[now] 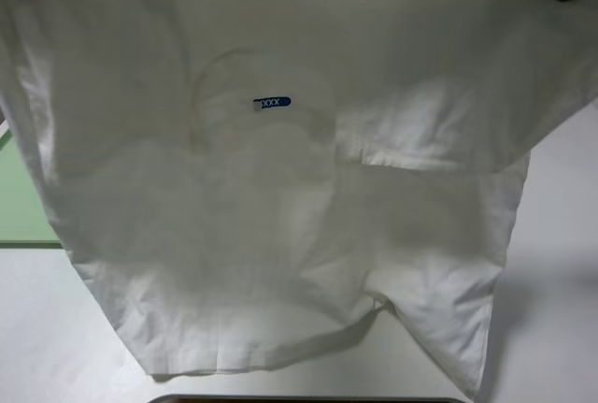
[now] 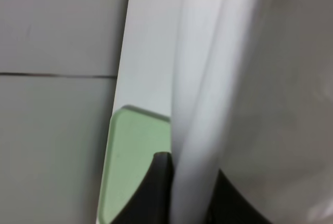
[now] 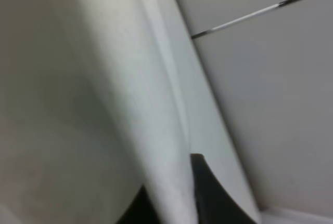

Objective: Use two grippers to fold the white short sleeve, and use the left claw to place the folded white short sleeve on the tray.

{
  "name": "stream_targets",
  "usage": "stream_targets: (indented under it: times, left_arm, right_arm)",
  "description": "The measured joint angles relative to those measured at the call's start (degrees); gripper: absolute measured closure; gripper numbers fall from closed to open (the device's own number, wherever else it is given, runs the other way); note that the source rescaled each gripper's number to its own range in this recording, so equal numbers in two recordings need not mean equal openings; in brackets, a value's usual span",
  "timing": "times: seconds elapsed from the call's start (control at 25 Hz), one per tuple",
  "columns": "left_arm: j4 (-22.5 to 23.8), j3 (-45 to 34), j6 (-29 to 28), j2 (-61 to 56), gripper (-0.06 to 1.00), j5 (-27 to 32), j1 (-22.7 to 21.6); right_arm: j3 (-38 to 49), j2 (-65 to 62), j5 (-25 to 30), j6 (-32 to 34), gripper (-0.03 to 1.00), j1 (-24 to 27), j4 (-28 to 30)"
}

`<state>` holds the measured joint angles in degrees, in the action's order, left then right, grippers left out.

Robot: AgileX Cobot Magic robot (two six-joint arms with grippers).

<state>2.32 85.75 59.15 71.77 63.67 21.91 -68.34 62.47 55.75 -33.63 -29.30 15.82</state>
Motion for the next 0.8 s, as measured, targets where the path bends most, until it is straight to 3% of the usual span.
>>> stream_targets:
  times: [0.2, 0.28, 0.36, 0.48, 0.56, 0.64, 0.72, 0.8]
  left_arm:
    - [4.6, 0.0, 0.0, 9.8, 0.93, -7.5, 0.0]
    - [5.6, 0.0, 0.0, 12.4, 0.93, -10.2, 0.0]
    - [6.6, 0.0, 0.0, 15.7, 0.93, -13.9, 0.0]
    - [9.1, 0.0, 0.0, 23.2, 0.93, -24.0, 0.0]
    - [10.8, 0.0, 0.0, 29.0, 0.93, -33.9, 0.0]
    - [11.5, 0.0, 0.0, 32.7, 0.93, -39.3, 0.0]
    - [12.0, 0.0, 0.0, 35.6, 0.93, -43.7, 0.0]
    - [12.3, 0.0, 0.0, 37.6, 0.93, -47.1, -0.1]
  right_arm:
    - [0.5, 9.1, -11.2, 0.1, 0.97, 3.5, 4.2]
    - [0.5, 13.9, -17.9, 0.1, 0.97, 7.3, 5.2]
    - [0.5, 15.8, -20.3, 0.1, 0.97, 9.0, 5.5]
    - [0.7, 22.8, -30.8, 0.1, 0.97, 14.9, 6.3]
    - [0.7, 24.2, -33.4, 0.1, 0.97, 16.0, 6.5]
    - [0.7, 26.7, -37.2, 0.1, 0.97, 17.9, 7.0]
    - [0.7, 30.8, -44.4, 0.1, 0.97, 20.7, 7.8]
    - [0.9, 32.6, -47.3, 0.1, 0.97, 21.6, 8.2]
